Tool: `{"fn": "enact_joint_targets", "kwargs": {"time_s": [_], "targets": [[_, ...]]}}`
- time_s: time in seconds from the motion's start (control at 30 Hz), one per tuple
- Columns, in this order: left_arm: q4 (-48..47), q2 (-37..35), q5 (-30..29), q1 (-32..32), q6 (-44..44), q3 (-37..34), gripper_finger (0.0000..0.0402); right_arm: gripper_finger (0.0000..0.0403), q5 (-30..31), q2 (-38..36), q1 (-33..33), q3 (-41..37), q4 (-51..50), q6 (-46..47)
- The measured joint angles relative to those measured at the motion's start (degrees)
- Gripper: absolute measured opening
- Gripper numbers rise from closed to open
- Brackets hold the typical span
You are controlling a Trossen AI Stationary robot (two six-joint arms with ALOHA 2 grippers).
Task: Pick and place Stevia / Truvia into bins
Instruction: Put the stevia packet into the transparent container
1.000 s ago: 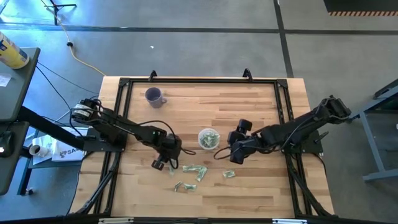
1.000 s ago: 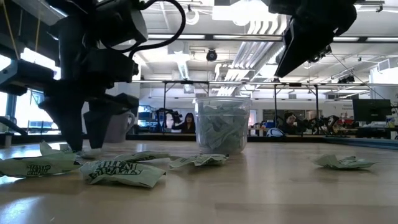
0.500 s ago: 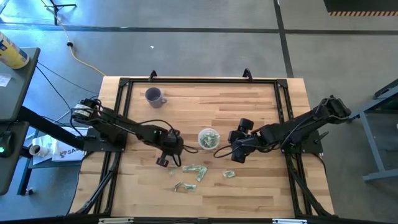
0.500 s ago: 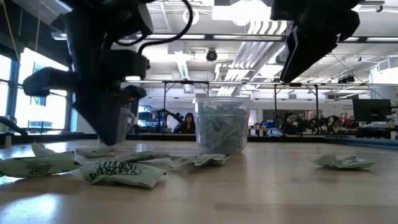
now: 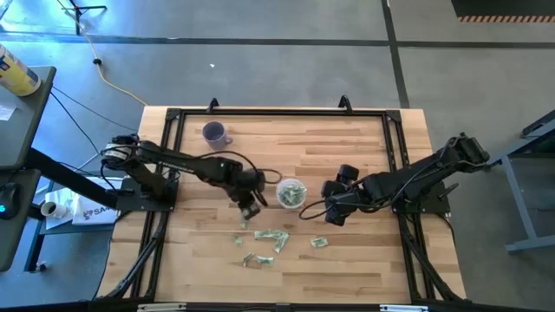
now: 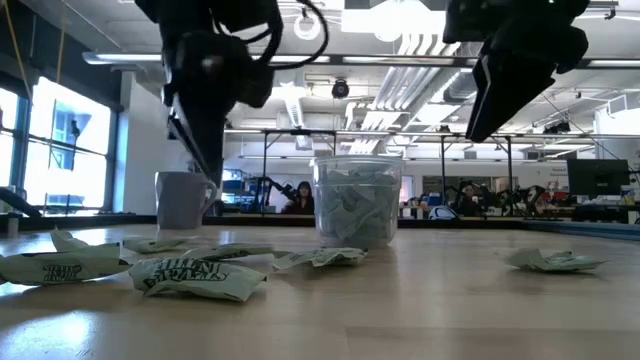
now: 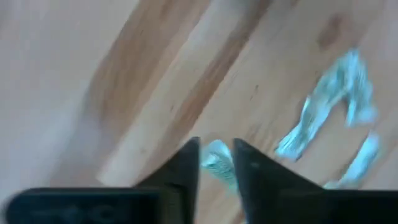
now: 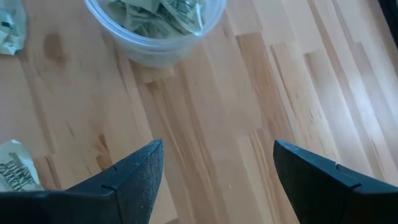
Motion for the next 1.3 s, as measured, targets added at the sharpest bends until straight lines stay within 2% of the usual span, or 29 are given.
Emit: {"fn": "enact_joint_targets", "kwargs": {"time_s": [0.1,0.27,0.37,0.5,0.57,0.67,0.8,0.97,1.03,1.17,1.3], "targets": [[1.03,0.0,-3.02,-2.37,-13.68,-0.97,0.0195,0.0293,0.82,0.0,0.0,0.0,-0.02,0.47],[1.49,2.85,-6.23,-7.55,-25.01,-2.14,0.0278,0.0293,1.45,0.0,0.0,0.0,-0.3,-0.67],[2.01,5.5,-6.94,-9.84,-30.37,-2.15,0.03,0.0293,1.77,0.0,0.0,0.0,-0.83,-1.94],[4.09,9.04,-6.97,-11.97,-35.34,-2.17,0.0303,0.0293,2.28,0.0,0.0,0.0,-1.51,-2.4],[5.72,10.68,-7.04,-12.36,-35.85,-2.11,0.0292,0.0293,2.25,0.0,0.0,0.0,-1.51,-2.52],[5.39,12.73,-7.54,-12.19,-35.93,-1.89,0.0252,0.0293,1.76,0.0,0.0,0.0,-1.82,-3.24],[3.14,13.83,-11.46,-12.09,-34.28,-1.84,0.0161,0.0293,0.76,0.01,0.0,0.02,-3.51,-3.39],[4.14,13.58,-19.95,-8.88,-22.49,-1.46,0.0028,0.0293,0.76,-0.28,0.07,0.02,-3.99,-3.34],[3.63,13.89,-21.39,-6.15,-16.88,0.28,0.0023,0.0293,2.27,-1.03,0.59,0.02,-3.27,-3.15],[3.19,14.07,-21.78,-1.09,-5.57,7.24,0.0045,0.0293,6.1,-3.75,2.28,0.02,-4.15,0.07],[2.99,13.94,-21.78,2.5,4.05,15.86,0.002,0.0293,7.92,-7.32,3.6,0.02,-8.99,8.14]]}}
